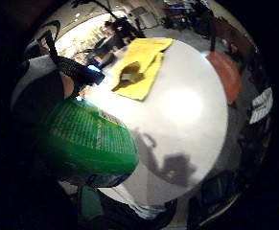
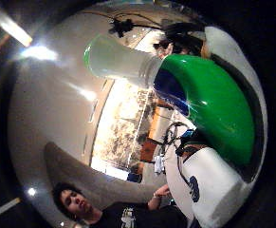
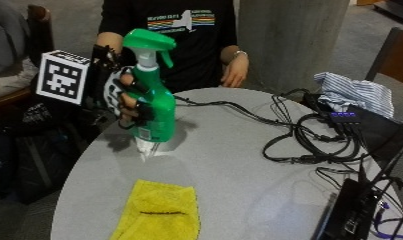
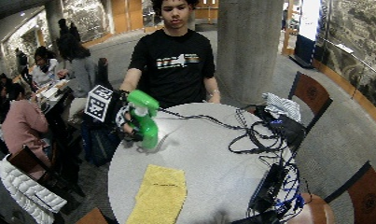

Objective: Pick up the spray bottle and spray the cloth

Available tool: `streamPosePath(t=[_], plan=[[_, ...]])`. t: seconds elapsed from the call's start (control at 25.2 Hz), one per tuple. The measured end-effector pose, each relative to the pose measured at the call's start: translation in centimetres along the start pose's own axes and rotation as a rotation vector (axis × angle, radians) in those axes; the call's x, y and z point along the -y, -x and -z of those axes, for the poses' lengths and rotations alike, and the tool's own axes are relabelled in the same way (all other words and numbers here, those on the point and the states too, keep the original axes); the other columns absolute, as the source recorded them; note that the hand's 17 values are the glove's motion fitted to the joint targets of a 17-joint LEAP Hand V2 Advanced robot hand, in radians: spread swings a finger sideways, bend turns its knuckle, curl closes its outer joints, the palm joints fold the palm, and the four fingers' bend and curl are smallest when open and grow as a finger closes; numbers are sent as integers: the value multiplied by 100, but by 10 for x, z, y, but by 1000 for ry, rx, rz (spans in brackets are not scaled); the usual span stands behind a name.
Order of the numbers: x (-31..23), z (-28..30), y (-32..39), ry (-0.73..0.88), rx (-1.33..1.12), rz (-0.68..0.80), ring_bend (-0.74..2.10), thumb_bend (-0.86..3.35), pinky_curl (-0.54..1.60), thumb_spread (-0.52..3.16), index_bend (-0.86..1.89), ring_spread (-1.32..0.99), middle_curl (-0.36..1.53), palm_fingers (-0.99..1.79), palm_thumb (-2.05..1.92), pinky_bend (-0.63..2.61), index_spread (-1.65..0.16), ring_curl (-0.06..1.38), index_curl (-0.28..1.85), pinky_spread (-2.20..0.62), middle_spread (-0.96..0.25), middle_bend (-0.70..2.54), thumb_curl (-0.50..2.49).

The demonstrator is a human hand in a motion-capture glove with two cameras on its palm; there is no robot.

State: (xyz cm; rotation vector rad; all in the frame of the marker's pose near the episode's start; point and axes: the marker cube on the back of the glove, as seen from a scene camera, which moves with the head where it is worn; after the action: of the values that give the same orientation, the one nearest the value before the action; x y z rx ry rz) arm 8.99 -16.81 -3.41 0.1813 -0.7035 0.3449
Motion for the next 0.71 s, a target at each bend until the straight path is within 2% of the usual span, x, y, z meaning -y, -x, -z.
streamPosePath(t=[0.12, 0.28, 0.44, 0.71], plan=[[-17, -27, 16, 38, 133, 112, 54, -3, 37, 57, 8, 0, 46, 106, 98, 43, -21, 39, 22, 1, -1, 22, 71], [-40, -67, 27, 128, 266, 357, 53, -3, 37, 58, 9, 0, 46, 105, 98, 43, -21, 39, 22, 2, -1, 22, 71], [-55, -108, 42, 101, 311, 277, 52, -3, 37, 60, 9, 0, 47, 102, 99, 42, -22, 39, 22, 2, -1, 22, 71], [-77, -145, 42, 142, 312, 262, 49, -3, 37, 63, 9, 0, 47, 100, 99, 41, -22, 38, 22, 2, -1, 22, 71]])
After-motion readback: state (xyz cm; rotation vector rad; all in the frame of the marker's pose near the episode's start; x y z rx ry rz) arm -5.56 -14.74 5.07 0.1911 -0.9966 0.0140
